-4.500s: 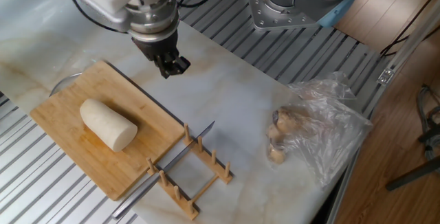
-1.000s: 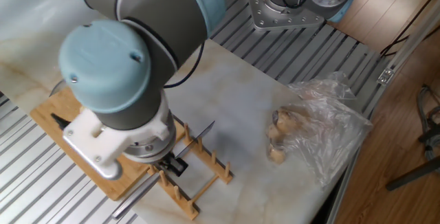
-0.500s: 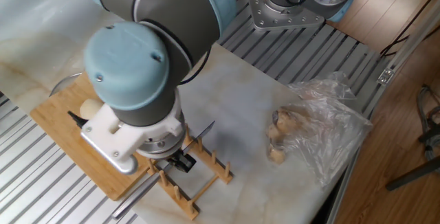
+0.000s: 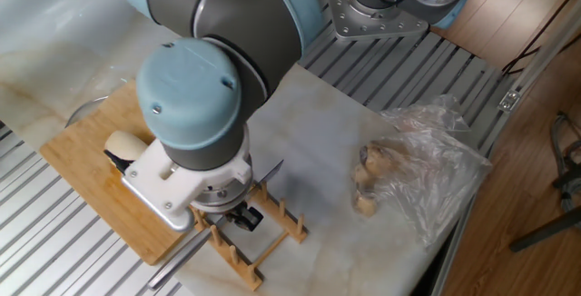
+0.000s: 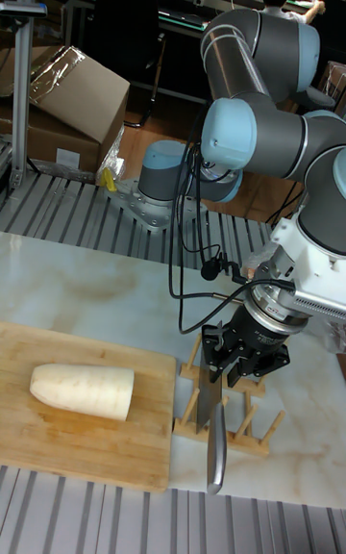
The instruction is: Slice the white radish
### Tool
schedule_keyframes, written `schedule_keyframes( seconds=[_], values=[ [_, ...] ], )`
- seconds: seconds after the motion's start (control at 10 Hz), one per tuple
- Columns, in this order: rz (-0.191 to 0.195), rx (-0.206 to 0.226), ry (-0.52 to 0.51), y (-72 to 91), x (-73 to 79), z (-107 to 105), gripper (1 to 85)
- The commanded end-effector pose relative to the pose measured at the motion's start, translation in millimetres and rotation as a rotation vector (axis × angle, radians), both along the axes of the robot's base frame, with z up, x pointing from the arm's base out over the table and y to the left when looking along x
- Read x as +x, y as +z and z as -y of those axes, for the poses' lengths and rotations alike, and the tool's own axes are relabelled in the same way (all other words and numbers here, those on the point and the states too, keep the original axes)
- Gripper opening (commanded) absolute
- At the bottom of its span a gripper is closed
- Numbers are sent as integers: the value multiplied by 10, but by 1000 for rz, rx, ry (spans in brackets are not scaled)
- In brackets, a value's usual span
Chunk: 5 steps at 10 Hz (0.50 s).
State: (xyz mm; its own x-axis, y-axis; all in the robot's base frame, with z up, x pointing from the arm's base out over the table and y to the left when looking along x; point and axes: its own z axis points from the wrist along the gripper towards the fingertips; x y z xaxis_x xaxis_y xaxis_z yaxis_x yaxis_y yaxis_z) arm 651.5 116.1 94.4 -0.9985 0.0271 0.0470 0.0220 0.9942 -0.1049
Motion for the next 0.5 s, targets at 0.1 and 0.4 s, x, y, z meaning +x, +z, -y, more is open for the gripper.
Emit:
schedule_keyframes(
  seconds=[0.1,0.4],
  values=[
    [4,-6,-9,-84,-42,-20,290],
    [13,-19,-16,-131,-27,12,287]
  ],
)
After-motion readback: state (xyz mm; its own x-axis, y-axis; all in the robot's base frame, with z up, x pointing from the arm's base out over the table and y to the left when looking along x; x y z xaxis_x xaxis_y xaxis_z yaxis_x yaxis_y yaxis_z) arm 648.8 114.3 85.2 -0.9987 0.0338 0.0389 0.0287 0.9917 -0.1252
